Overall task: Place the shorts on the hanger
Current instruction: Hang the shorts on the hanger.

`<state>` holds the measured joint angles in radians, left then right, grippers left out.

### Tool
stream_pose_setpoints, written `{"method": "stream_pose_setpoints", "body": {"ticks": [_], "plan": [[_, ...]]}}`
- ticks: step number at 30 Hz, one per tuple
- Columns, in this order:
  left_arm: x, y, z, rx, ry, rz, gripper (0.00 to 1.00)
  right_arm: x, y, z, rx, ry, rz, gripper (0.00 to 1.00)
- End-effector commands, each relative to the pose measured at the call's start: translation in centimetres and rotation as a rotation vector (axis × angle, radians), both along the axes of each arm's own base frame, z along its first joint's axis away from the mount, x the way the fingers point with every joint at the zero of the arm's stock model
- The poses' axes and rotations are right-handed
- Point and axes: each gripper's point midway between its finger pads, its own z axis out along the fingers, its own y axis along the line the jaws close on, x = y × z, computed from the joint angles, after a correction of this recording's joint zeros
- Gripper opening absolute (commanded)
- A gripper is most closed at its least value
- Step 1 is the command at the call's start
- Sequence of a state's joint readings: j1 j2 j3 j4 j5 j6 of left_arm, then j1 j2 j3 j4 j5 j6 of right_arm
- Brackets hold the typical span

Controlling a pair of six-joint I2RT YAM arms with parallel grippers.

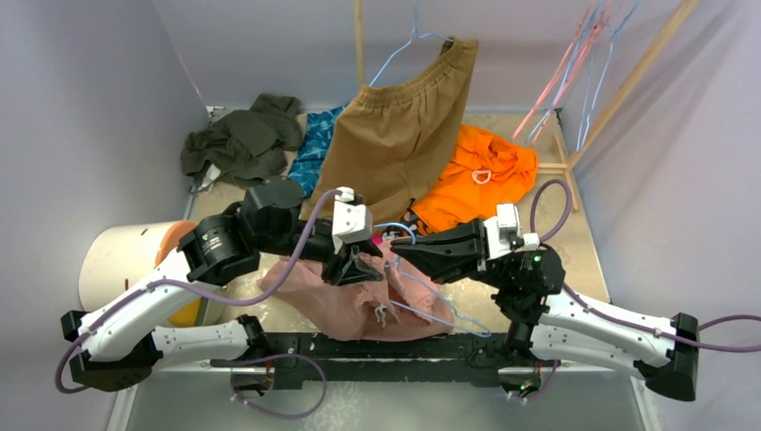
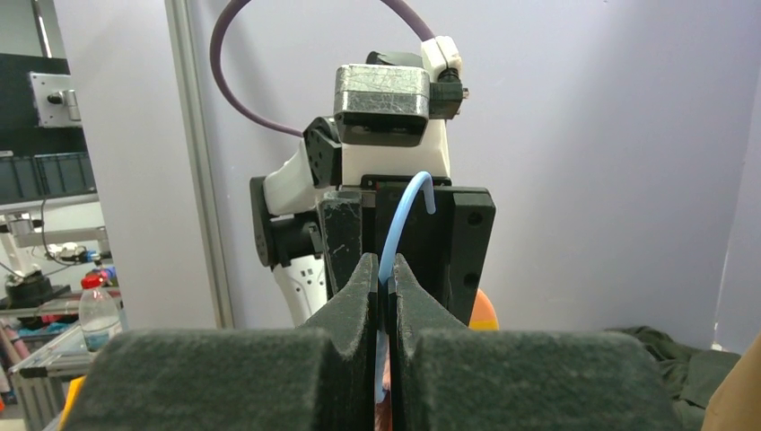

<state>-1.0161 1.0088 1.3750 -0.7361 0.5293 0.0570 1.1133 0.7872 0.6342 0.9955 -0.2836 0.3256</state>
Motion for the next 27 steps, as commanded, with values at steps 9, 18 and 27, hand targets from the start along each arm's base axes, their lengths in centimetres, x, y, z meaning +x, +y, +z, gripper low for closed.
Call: {"method": "stream_pose_setpoints", "body": {"ticks": [9,18,27], "plan": [[-1.5,-2.6,0.7,-0.093,0.025,-0.162,0.0,-1.2,-1.6,2.8,0.103,-0.046,0.026,0.0],[1.0,-1.5,1.8,-0.18,-0.071,0.03,0.0,0.5,-1.3,1.7,-0.013,0.022,-0.061,0.04],[4.3,1.2,1.3,-0.182,-0.171,0.27,0.0,3.2,-2.2,0.3,-0.099,0.179,-0.19,0.83]]}}
